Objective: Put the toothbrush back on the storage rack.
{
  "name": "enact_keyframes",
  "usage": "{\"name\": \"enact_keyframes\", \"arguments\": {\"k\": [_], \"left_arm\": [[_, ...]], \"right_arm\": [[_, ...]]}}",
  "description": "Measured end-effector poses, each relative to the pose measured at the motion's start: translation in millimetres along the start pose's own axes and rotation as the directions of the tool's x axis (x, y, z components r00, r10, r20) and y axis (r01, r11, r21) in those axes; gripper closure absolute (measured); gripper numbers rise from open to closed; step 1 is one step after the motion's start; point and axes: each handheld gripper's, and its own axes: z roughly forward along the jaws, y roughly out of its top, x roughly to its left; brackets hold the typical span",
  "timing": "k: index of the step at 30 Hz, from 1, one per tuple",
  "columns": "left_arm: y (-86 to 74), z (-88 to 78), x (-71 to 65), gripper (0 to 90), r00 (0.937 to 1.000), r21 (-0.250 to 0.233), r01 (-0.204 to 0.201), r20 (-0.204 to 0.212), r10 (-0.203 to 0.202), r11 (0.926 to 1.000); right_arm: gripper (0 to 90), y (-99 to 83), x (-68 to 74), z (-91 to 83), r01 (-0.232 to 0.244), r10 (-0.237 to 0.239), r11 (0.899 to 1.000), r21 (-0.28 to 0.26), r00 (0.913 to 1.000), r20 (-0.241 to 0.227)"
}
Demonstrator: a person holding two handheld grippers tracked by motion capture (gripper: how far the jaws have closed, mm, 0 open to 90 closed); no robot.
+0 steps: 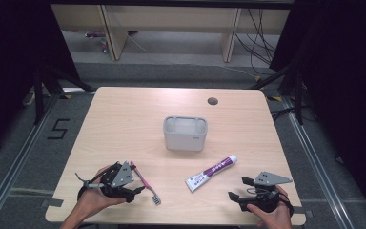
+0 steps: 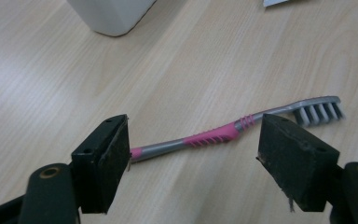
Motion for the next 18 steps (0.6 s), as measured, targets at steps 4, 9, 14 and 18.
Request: {"name": "enact_keyframes", "arguments": {"k": [4, 9, 14, 18], "left_arm": [[3.7, 4.4, 3.4, 28.2, 0.9992, 0.032, -0.032, 0.023, 0.031, 0.999], [6.4, 16.7, 12.0, 30.3, 0.9954, 0.065, -0.058, 0.079, 0.053, 0.9962], [6.0, 22.0, 16.4, 32.4, 0.9924, 0.077, -0.051, 0.115, 0.042, 0.9957], [6.0, 24.6, 17.5, 32.9, 0.99, 0.088, -0.06, 0.133, 0.048, 0.9943]], "right_arm": [[18.8, -0.5, 1.6, -1.2, -0.027, 0.027, 1.0, 0.007, 0.9996, -0.003], [18.9, -0.6, 2.4, -0.8, -0.047, 0.047, 0.999, 0.005, 0.9989, -0.004], [19.3, -0.6, 1.4, -1.4, -0.031, 0.03, 0.999, 0.011, 0.9995, 0.005], [19.5, -0.6, 1.4, -1.5, -0.033, 0.033, 0.999, 0.012, 0.9994, 0.008]]}}
